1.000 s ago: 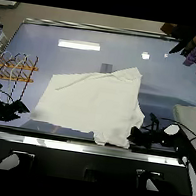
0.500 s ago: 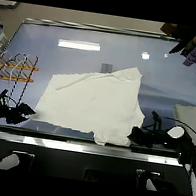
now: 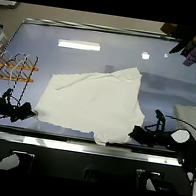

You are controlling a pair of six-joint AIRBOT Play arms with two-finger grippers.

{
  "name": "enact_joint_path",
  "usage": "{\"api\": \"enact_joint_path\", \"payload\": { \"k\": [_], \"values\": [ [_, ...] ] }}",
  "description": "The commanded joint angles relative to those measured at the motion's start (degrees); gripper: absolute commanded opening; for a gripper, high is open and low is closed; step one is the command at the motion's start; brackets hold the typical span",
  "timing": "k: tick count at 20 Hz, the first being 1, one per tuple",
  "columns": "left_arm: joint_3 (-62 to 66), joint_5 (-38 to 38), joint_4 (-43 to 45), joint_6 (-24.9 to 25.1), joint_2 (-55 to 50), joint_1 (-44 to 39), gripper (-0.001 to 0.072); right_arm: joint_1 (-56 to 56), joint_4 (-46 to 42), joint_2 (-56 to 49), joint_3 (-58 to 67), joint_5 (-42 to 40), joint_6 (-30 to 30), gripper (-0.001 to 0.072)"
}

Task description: Fold the clothes and pants, and hang the long-sleeved shirts on hangers.

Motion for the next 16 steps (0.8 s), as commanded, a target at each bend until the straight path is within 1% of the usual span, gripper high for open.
{"api": "enact_joint_path", "payload": {
  "k": [1,2,3,4,5,6,8,10,13,15,16],
  "values": [
    [0.3,-0.3,-1.9,-0.1,-0.3,-1.2,0.0018,0.0,1.2,2.4,0.1,-0.4,0.3,0.0032],
    [0.9,0.1,-3.1,-0.1,0.0,-1.2,0.0017,0.0,2.7,2.9,0.2,-1.1,-0.4,0.0032],
    [1.8,0.5,-4.8,-0.1,0.4,-1.3,0.0017,0.0,4.7,3.1,1.0,-2.1,-2.9,0.0031],
    [3.1,1.0,-6.6,-0.1,1.1,-1.5,0.0017,0.0,5.7,3.1,2.9,-3.2,-5.4,0.0031],
    [5.3,1.5,-8.3,-0.1,2.1,-2.1,0.0017,0.0,5.4,3.1,6.0,-5.2,-6.6,0.0031],
    [8.4,1.7,-9.9,-0.3,3.3,-2.8,0.0017,0.0,3.8,3.1,10.0,-8.2,-6.8,0.0031],
    [17.3,1.8,-10.8,-3.0,6.1,-5.0,0.0017,0.0,1.4,3.1,20.3,-15.0,-6.5,0.0031],
    [28.9,1.8,-10.8,-5.1,9.0,-6.9,0.0017,0.0,0.0,3.1,30.8,-17.2,-6.6,0.0031],
    [47.0,1.7,-9.7,-10.8,13.8,-7.3,0.0017,0.0,-2.9,3.1,47.8,-13.0,-6.6,0.0031],
    [57.6,1.7,-5.6,-15.0,17.4,-7.3,0.0017,0.0,-3.6,3.2,58.9,-7.8,-6.6,0.0031],
    [62.0,1.7,-2.4,-17.9,19.6,-7.3,0.0017,0.0,-3.5,3.5,63.8,-5.5,-6.5,0.0031]
  ]
}}
